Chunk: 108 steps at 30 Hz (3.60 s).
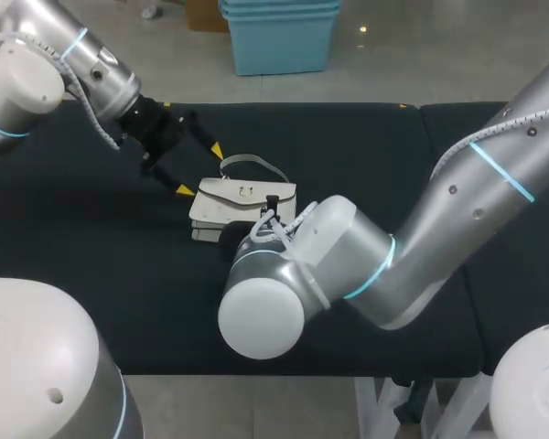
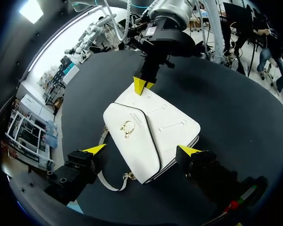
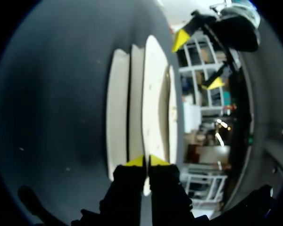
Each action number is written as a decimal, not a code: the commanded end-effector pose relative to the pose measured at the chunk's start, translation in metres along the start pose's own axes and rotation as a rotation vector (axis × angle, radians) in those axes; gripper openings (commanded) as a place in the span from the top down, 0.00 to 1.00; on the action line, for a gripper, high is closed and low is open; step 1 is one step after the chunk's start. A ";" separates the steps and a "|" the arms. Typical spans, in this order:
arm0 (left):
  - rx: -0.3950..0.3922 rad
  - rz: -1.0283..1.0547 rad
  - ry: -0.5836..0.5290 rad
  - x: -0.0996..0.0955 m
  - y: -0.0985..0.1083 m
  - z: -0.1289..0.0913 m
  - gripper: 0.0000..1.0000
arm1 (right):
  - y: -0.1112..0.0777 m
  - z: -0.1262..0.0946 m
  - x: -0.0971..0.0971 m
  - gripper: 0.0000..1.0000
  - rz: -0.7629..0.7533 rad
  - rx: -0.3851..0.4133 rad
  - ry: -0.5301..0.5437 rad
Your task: Pick up the bag, open it, inspect its contents, close it, and place it on the opposite side
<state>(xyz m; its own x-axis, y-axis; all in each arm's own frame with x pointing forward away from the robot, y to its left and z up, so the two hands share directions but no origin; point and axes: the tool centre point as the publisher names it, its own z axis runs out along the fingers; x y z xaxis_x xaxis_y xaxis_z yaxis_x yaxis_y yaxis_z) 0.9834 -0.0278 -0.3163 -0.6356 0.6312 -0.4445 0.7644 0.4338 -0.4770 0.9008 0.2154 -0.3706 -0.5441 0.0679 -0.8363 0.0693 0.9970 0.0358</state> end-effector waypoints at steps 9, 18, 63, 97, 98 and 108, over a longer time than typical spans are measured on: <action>-0.089 0.113 -0.151 0.004 -0.022 0.017 0.00 | 0.002 -0.001 0.006 1.00 0.016 0.005 -0.003; -0.104 0.123 -0.180 0.003 -0.025 0.027 0.49 | 0.002 -0.001 0.006 1.00 0.016 0.005 -0.003; -0.141 -0.021 -0.292 -0.014 0.003 0.034 1.00 | 0.002 -0.001 0.006 1.00 0.016 0.005 -0.003; 0.016 -0.251 -0.135 -0.019 0.009 0.026 0.02 | 0.002 -0.001 0.006 1.00 0.016 0.005 -0.003; 0.012 -0.249 -0.141 -0.018 0.007 0.028 0.02 | 0.002 -0.001 0.006 1.00 0.016 0.005 -0.003; -0.041 -0.264 -0.134 -0.028 0.014 0.050 0.02 | 0.002 -0.001 0.006 1.00 0.016 0.005 -0.003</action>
<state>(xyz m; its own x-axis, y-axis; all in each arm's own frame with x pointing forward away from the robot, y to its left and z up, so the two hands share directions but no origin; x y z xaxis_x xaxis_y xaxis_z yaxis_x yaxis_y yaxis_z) 1.0028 -0.0645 -0.3418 -0.8167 0.4076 -0.4084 0.5768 0.5934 -0.5614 0.8977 0.2166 -0.3729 -0.5443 0.0843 -0.8347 0.0801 0.9956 0.0484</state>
